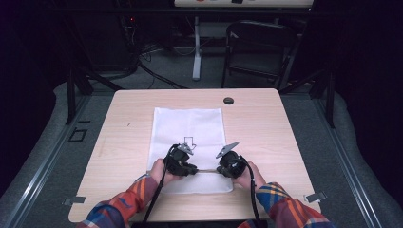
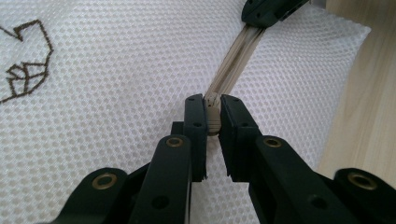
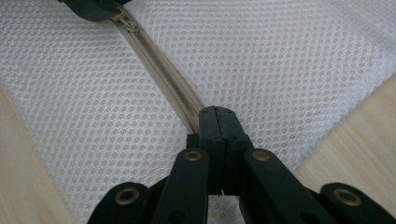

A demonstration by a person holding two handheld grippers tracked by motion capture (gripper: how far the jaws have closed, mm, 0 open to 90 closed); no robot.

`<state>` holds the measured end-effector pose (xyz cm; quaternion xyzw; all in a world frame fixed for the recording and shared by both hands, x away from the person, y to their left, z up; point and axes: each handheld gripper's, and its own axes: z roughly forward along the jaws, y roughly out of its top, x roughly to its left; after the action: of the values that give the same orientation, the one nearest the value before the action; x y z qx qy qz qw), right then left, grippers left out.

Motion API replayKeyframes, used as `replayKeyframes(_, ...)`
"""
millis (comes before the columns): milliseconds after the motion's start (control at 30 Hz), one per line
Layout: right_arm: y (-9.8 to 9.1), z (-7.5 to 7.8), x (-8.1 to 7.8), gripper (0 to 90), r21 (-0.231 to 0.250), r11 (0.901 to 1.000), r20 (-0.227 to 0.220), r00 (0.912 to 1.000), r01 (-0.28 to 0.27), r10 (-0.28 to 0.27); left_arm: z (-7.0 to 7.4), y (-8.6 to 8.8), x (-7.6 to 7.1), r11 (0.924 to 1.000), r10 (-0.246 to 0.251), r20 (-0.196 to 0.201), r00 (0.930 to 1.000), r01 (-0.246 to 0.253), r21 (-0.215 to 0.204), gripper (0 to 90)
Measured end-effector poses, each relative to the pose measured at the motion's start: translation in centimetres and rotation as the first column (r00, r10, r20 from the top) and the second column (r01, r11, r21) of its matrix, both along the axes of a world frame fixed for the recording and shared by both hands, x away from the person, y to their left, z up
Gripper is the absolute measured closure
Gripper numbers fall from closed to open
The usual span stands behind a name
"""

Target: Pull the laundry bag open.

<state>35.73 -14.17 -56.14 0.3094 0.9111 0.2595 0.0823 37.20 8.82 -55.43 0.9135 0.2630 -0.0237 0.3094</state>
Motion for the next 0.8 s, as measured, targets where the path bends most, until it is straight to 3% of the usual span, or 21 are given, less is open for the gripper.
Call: replayKeyframes(800,0.0,0.1,0.1,90.0,-0.006,1.0,-0.006,1.0,-0.001,0.001,0.2,2.8,-0.4,0.9994,0.034,-0.015,0.9993,-0.034,0.002,81.3)
